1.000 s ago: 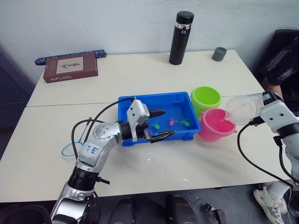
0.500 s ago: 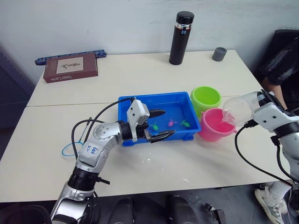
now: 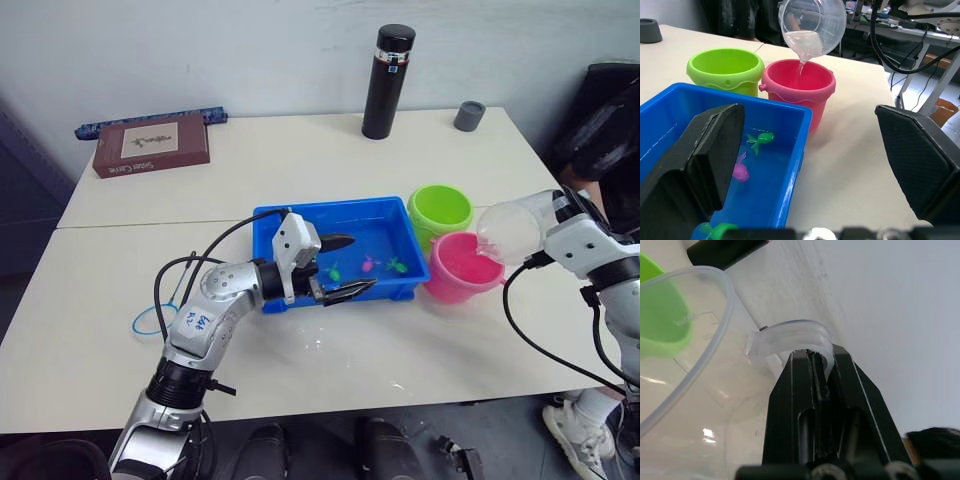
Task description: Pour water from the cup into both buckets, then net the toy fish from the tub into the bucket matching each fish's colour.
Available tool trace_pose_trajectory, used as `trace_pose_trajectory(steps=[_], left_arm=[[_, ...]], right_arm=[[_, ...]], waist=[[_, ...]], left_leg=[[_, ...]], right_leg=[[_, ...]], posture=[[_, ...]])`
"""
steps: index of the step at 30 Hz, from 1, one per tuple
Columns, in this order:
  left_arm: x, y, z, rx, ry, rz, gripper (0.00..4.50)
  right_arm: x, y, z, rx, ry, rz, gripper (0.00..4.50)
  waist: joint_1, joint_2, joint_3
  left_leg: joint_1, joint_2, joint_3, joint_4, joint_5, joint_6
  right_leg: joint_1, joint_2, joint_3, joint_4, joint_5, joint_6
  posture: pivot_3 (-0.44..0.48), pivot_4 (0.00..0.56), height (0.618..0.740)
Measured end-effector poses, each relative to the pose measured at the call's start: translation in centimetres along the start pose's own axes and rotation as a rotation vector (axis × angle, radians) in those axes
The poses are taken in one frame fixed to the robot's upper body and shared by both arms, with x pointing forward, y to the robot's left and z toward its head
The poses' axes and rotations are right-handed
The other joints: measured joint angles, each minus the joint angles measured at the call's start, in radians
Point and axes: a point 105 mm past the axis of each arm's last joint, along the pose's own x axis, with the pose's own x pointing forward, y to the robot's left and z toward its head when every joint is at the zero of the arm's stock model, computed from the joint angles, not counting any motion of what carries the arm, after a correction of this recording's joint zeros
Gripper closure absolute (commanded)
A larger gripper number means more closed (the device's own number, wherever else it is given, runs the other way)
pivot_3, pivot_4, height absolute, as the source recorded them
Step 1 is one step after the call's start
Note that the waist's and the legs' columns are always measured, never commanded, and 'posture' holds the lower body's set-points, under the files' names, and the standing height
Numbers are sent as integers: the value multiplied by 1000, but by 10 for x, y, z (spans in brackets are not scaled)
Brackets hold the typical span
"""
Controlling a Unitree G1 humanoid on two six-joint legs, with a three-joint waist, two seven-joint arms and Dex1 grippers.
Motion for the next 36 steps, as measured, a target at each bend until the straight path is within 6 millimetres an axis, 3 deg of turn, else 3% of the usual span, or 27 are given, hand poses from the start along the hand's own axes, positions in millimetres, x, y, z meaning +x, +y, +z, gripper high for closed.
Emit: trace_pose_trajectory(steps=[8,16,27,36], left_arm=[[1,0,0,-2,-3,6,0],[1,1,0,-3,-6,12,0],[1,5,1,1,-8,48,0],[-2,14,3,18,-11,124,0]], right_arm=[[4,-6,-23,303,143,-50,4436],[4,1,-36,518,232,-32,4436],[40,-20,-36,612,202,-95,4436],[71,-13,-32,603,167,-46,4436]], waist=[[1,0,0],[1,0,0],[-3,0,0],[-3,0,0]], left_leg=[[0,0,0,0,0,0],[0,0,0,1,-1,1],[1,0,1,1,0,2],[1,0,2,1,0,2]], right_leg=[[0,0,0,1,0,0],[0,0,0,1,0,0],[0,0,1,3,0,0],[0,0,1,2,0,1]], posture=[[0,150,740],[0,150,740],[0,150,740],[0,150,740]])
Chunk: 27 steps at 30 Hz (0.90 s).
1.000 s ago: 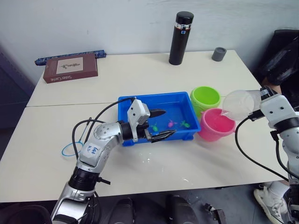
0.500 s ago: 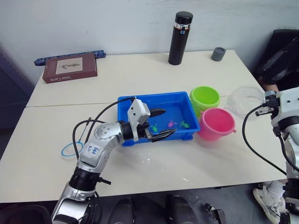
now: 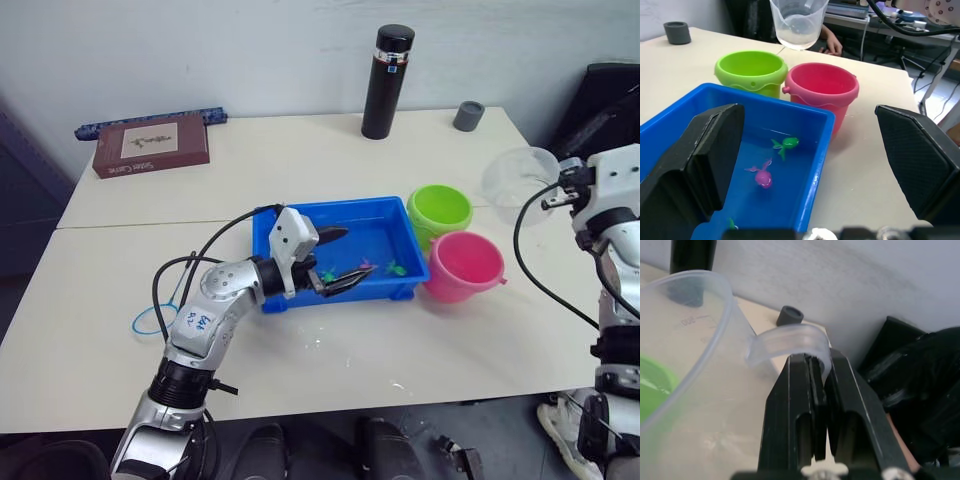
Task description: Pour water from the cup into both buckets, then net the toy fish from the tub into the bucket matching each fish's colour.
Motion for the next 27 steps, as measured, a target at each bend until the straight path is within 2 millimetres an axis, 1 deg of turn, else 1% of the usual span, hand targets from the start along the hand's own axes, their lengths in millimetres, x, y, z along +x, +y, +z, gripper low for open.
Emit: trace_pose_trajectory(steps=[4,8,14,20,24,27], left_arm=[[-4,9,0,15,6,60,0],[-10,15,-8,15,37,120,0],[-12,17,-9,16,38,151,0],[-14,18,-11,9,43,169,0],[-14,18,-12,9,44,175,0],[-14,19,-12,8,44,180,0]], right_arm=[[12,7,-1,-33,-8,29,4436],[22,14,-5,-86,-1,59,4436],[32,22,3,-161,-34,90,4436],[36,33,10,-273,-73,119,4436],[35,39,9,-391,-93,145,4436],[34,44,12,-472,-124,158,4436]], waist=[[-1,0,0],[-3,0,0],[-9,0,0],[-19,0,0],[-22,0,0],[-23,0,0]], left_leg=[[0,0,0,0,1,-2],[0,0,1,0,1,-2],[0,0,1,0,2,-3],[0,0,1,0,2,-4],[0,0,1,0,2,-4],[0,0,1,0,3,-5]], right_leg=[[0,0,0,0,0,0],[0,0,0,0,0,0],[0,0,0,0,0,0],[0,-1,0,3,0,0],[0,-1,0,3,0,0],[0,-1,0,3,0,0]], posture=[[0,150,740],[0,150,740],[0,150,740],[0,150,740],[0,150,740],[0,150,740]])
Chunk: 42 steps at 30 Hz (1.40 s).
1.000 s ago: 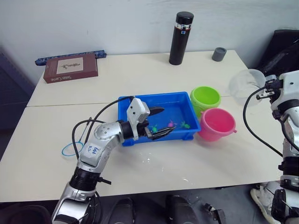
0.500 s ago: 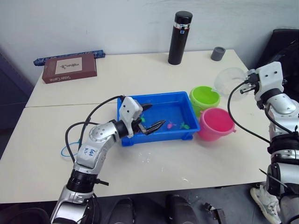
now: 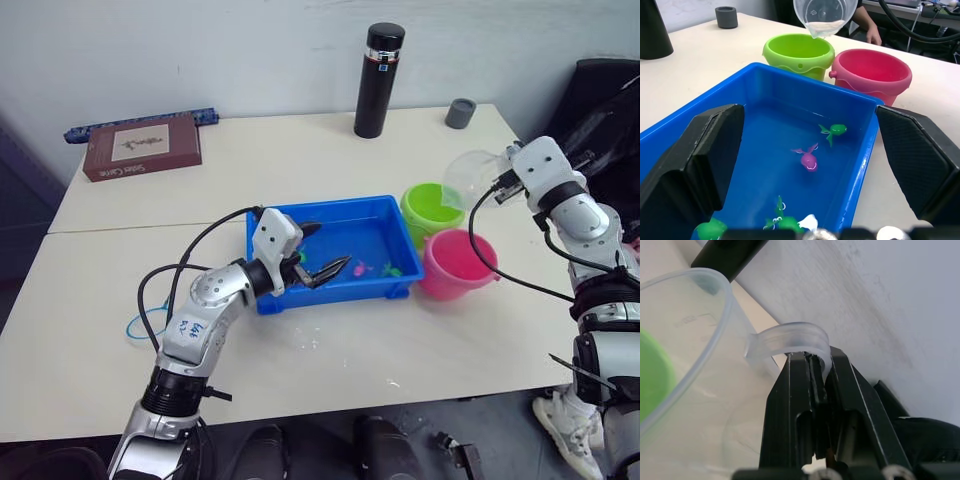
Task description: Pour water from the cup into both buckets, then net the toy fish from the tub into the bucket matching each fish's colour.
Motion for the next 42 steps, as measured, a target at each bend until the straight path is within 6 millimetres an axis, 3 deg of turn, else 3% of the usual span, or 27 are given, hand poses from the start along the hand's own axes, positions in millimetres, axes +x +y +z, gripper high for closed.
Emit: trace_pose_trajectory(steps=[11,28,42], left_arm=[[0,0,0,-2,-3,3,0],[2,-1,1,-9,-12,16,0],[2,-2,1,-12,-16,16,0]], right_arm=[[4,-8,11,-132,-45,-33,4436],[13,0,33,-302,-139,-16,4436],[12,6,40,-421,-190,-3,4436]], waist=[[-1,0,0],[-1,0,0],[-2,0,0]], left_leg=[[0,0,0,0,0,0],[0,0,0,0,0,-1],[0,0,1,0,1,-1]], right_leg=[[0,0,0,0,0,0],[0,0,0,0,0,0],[0,0,0,0,0,0]], posture=[[0,150,740],[0,150,740],[0,150,740]])
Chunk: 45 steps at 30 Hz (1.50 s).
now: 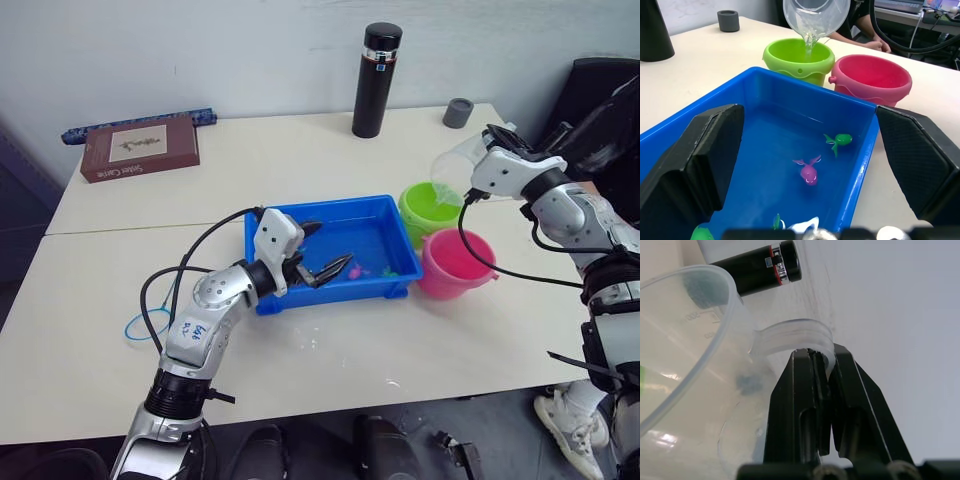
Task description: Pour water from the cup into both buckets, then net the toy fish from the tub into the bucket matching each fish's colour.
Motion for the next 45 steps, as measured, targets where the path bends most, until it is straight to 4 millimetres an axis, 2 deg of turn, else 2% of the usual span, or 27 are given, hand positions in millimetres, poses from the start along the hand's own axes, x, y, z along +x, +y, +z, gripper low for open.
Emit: trace_pose_trajectory(steps=[19,27,34,41,45], left_arm=[[-1,-2,0,2,-4,7,0],[-1,-2,0,2,-4,8,0],[-1,-2,1,1,-6,11,0],[0,-2,2,2,-11,9,0],[3,-3,5,6,-20,-3,0]], right_arm=[[2,-5,8,-143,-58,-26,4436],[3,-8,9,-144,-65,-31,4436],[2,-13,-29,249,189,-70,4436],[-10,-18,-55,635,301,-116,4436],[-18,-15,-67,961,335,-150,4436]], waist=[[0,0,0],[0,0,0],[1,0,0],[2,0,0],[3,0,0]], left_leg=[[0,0,0,0,0,0],[0,0,0,0,0,0],[0,0,0,0,0,0],[0,0,0,0,0,0],[0,0,0,0,0,0]], right_leg=[[0,0,0,0,0,0],[0,0,0,0,0,0],[0,0,0,0,0,0],[0,0,0,0,0,1],[0,0,0,0,0,1]], posture=[[0,150,740],[0,150,740],[0,150,740],[0,150,740],[0,150,740]])
